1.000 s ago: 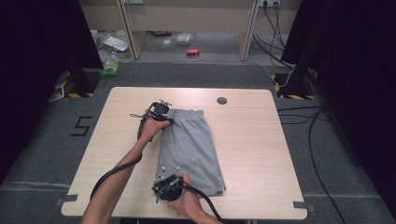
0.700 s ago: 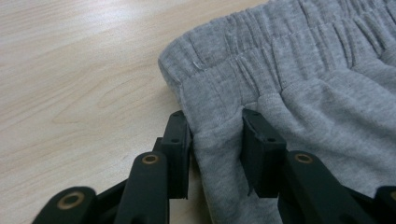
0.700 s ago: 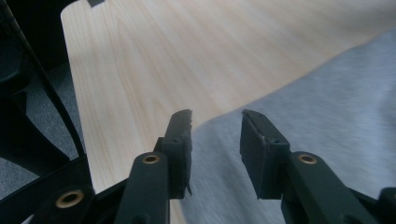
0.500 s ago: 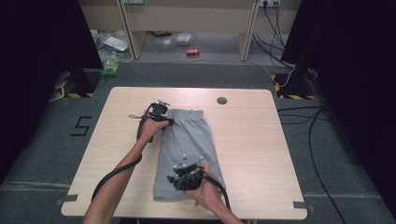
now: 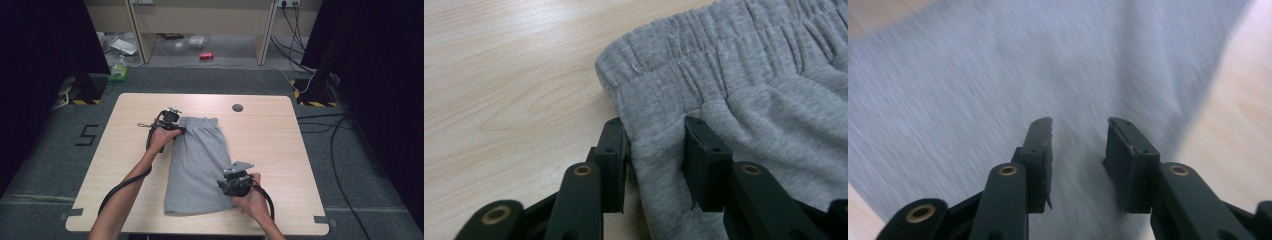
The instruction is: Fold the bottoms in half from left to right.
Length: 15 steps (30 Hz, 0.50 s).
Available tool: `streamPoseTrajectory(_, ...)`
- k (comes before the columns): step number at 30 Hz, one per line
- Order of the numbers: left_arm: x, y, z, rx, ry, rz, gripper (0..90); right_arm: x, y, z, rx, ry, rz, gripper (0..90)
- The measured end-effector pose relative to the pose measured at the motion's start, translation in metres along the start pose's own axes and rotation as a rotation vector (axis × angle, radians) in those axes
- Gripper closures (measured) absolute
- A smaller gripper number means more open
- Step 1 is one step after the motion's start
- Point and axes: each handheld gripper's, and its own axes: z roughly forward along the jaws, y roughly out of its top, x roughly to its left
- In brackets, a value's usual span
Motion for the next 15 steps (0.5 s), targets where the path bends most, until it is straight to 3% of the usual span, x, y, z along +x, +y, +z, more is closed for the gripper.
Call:
streamPoseTrajectory(5,0.000,0.000,0.000,-0.001,-0.001,0.000,62.9,-0.015,-0.028,-0.011,0.035,-0.029,0.033,64.1)
streamPoseTrajectory(7,0.000,-0.001,0.000,-0.003,0.000,0.001,62.9,-0.018,-0.038,-0.015,0.008,-0.012,0.067,64.0)
streamPoseTrajectory(15,0.001,-0.002,0.000,-0.014,-0.005,0.001,62.6,-0.006,-0.048,-0.028,0.016,-0.049,-0.003,58.5)
